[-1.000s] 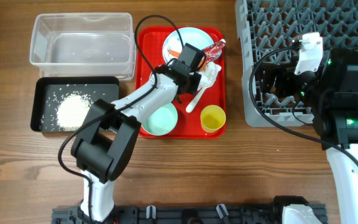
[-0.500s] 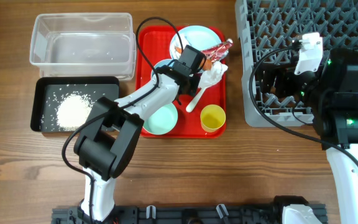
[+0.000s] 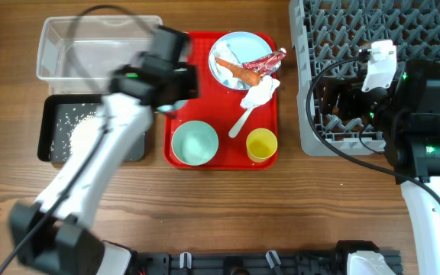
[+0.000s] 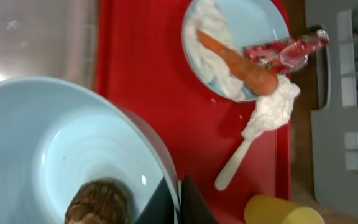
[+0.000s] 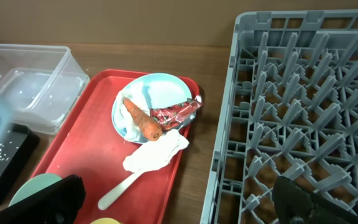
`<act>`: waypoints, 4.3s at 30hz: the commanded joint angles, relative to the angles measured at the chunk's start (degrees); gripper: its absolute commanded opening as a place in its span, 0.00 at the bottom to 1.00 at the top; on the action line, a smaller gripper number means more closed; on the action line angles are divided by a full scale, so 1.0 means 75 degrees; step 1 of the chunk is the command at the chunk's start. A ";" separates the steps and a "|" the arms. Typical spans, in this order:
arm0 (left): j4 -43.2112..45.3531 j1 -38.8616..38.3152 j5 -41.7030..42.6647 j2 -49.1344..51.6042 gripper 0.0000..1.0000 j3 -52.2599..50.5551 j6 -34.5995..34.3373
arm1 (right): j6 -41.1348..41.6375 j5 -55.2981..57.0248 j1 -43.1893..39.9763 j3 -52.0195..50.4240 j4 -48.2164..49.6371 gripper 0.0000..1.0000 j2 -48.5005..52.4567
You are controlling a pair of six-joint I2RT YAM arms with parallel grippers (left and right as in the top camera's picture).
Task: Sort waste into correct bins and load items into the dishwasher rack
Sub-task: 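Grasp the blue bowl with the brown scrap using the left gripper, then tip the blue bowl over the black tray to dump the scrap, then set the empty blue bowl back on the red tray, then reach the left gripper to the plate and grasp the white tissue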
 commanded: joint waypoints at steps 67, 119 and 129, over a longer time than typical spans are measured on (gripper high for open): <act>0.3264 -0.1259 -0.1562 0.2541 0.21 -0.1157 0.1763 | 0.0012 0.0015 0.0026 0.0184 -0.0079 1.00 0.0020; 0.0895 -0.1288 0.0699 0.6645 0.83 0.4380 0.0306 | -0.0017 0.0076 0.0026 0.0181 -0.0414 1.00 0.0277; 0.0580 -0.1276 0.1157 0.6639 0.75 0.4380 0.0303 | -0.0017 0.0076 0.0026 0.0181 -0.0411 1.00 0.0277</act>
